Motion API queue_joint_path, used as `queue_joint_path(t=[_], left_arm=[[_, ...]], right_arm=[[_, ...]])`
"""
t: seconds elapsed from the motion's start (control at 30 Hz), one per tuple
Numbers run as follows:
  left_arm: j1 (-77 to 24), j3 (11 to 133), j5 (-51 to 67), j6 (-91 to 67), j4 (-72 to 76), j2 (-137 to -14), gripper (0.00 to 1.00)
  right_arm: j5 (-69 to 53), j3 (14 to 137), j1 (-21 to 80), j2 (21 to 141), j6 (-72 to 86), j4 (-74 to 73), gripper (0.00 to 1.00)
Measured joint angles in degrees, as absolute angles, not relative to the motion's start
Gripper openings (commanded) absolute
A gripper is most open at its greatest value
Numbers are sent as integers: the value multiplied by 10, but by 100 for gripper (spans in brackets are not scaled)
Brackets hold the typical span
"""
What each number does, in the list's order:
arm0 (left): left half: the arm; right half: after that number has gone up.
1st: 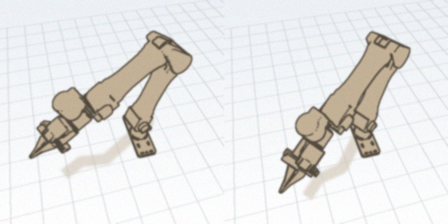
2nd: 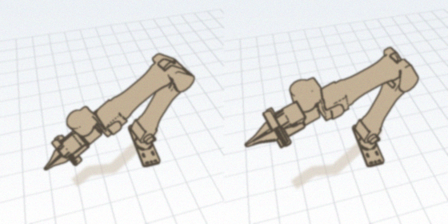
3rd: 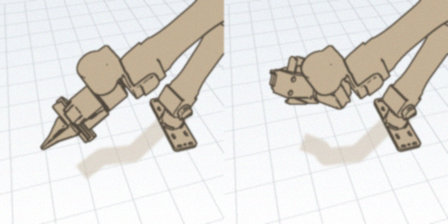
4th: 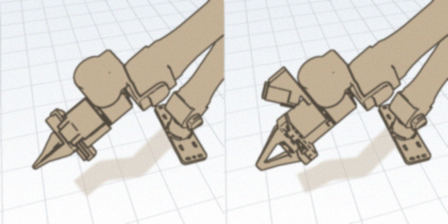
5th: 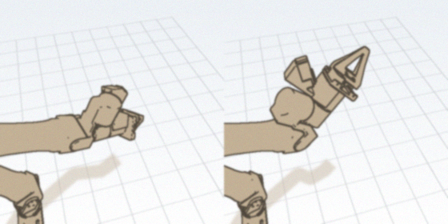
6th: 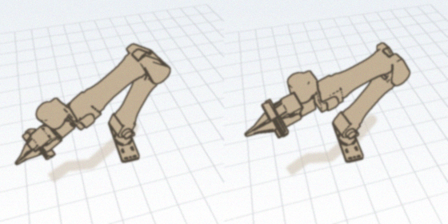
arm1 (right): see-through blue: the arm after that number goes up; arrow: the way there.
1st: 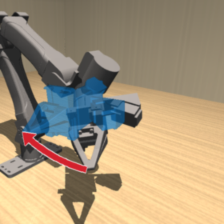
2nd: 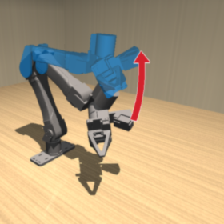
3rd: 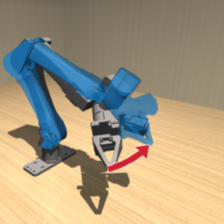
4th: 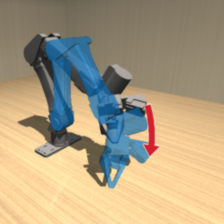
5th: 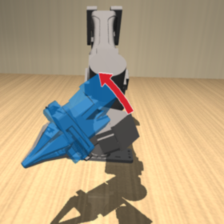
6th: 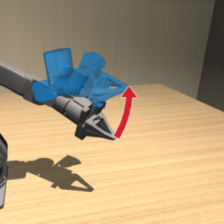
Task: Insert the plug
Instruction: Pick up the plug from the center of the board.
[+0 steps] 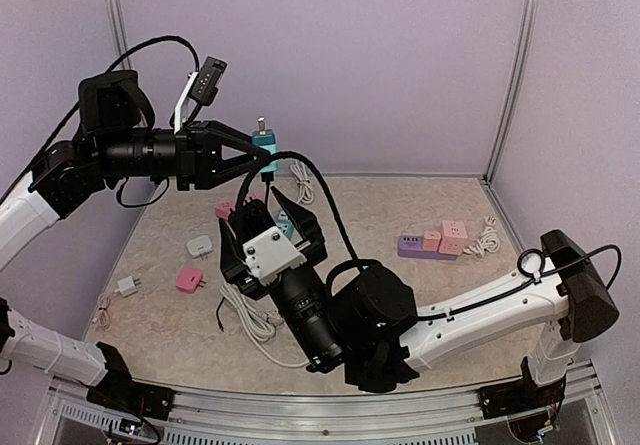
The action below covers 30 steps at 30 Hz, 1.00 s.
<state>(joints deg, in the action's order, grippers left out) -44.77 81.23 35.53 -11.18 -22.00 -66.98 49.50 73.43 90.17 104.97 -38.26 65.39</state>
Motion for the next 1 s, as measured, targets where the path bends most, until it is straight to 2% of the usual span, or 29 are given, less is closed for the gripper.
queue_joint_path(t=[0.2, 0.4, 0.53, 0.83, 1.0], left_arm=[[-457, 809, 369, -143, -204, -671, 0], [-457, 785, 377, -161, -192, -652, 0], [-454, 771, 376, -175, -183, -640, 0], [-448, 753, 375, -197, -165, -639, 0], [-442, 737, 376, -211, -154, -641, 0]], right_arm=[[522, 765, 890, 1101, -459, 725, 54], [540, 784, 871, 1103, -487, 750, 50], [532, 785, 868, 1103, -490, 757, 44], [507, 806, 867, 1106, -514, 762, 42], [503, 809, 863, 1106, -513, 764, 30]])
